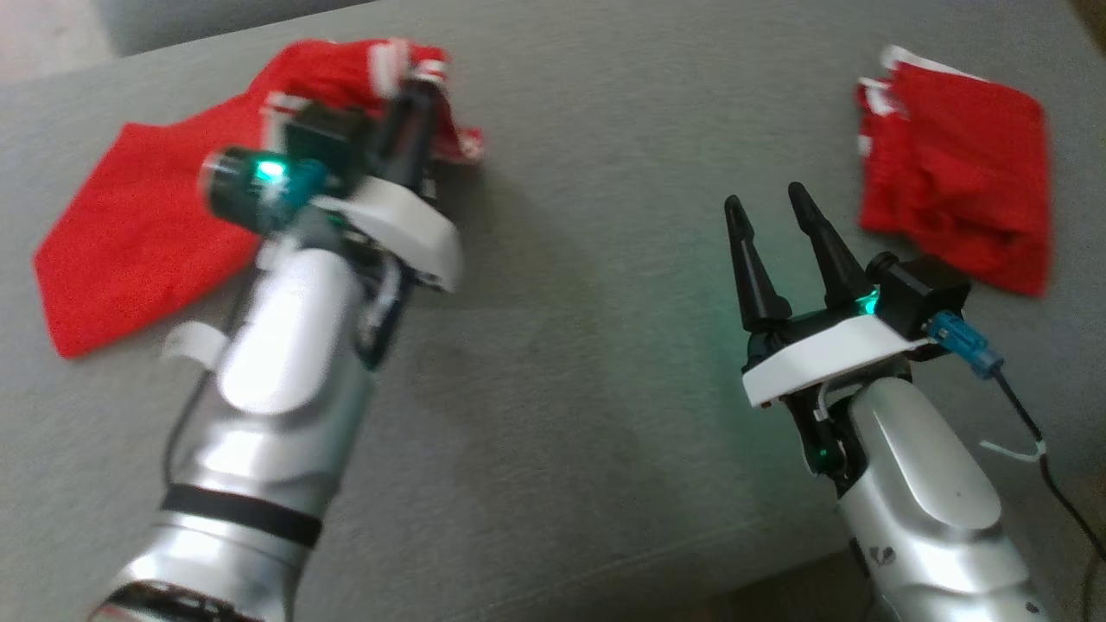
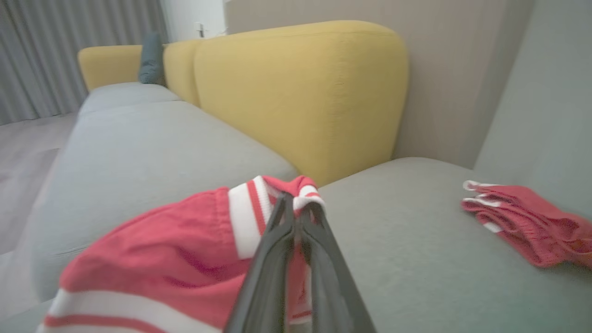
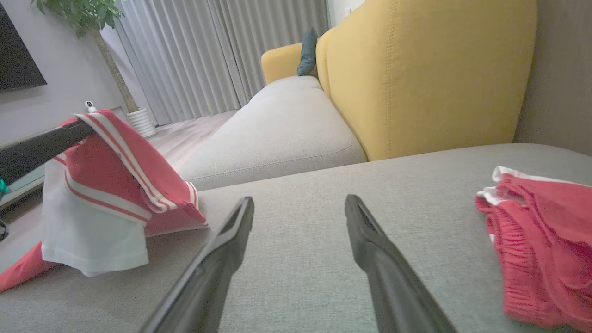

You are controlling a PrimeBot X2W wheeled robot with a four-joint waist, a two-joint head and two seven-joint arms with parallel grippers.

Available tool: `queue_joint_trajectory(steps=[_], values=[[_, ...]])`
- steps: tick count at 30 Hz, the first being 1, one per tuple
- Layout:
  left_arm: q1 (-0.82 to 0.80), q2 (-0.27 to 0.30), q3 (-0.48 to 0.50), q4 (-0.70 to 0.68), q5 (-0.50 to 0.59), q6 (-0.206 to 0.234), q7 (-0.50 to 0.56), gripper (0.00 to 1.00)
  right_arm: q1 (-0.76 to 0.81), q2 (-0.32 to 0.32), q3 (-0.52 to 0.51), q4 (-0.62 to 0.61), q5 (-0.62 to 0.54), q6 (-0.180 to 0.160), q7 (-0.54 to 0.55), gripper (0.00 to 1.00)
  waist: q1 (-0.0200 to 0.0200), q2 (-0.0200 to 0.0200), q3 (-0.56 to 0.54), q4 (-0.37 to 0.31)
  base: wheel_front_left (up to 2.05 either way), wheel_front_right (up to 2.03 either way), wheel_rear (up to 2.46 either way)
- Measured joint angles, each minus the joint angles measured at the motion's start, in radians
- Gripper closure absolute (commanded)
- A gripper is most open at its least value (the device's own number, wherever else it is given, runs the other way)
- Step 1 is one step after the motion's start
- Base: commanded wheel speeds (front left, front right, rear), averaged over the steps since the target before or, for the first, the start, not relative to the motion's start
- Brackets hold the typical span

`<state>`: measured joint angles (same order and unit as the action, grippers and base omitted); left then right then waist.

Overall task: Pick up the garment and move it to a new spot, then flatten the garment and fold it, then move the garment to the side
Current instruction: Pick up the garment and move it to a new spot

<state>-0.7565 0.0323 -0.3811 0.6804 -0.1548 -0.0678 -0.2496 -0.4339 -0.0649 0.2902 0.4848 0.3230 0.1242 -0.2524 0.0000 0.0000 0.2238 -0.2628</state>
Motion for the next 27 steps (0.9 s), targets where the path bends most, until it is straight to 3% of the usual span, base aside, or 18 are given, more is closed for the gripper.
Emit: queue_joint_trajectory(steps=[8,9,10,17,27], values=[[0.038,-0.001,-0.274,-0.063,-0.212,0.108,0.000,1.00,0.021,0.001,-0.003,-0.007,0.019,0.000,0.000,0.00,0.0000,0.0000,0.017,-0.091,0.00,0.00,0.00],[0.044,-0.001,-0.290,-0.062,-0.223,0.123,0.000,0.64,0.025,0.001,-0.007,-0.007,0.019,0.000,0.000,0.00,0.0000,0.0000,0.018,-0.090,0.00,0.00,0.00],[0.052,-0.001,-0.295,-0.061,-0.231,0.133,0.000,0.00,0.029,0.001,-0.011,-0.007,0.019,0.000,0.000,0.00,0.0000,0.0000,0.018,-0.086,0.00,0.00,0.00],[0.146,0.001,-0.273,-0.069,-0.244,0.179,0.000,0.00,0.035,0.002,-0.016,-0.002,0.009,0.000,0.000,0.00,0.0000,0.0000,0.008,-0.020,0.00,0.00,0.00],[0.411,0.005,-0.036,-0.184,-0.176,0.205,0.000,0.00,0.045,0.003,0.010,0.013,-0.003,0.000,0.000,0.00,0.0000,0.0000,-0.041,0.113,0.00,0.00,0.00]])
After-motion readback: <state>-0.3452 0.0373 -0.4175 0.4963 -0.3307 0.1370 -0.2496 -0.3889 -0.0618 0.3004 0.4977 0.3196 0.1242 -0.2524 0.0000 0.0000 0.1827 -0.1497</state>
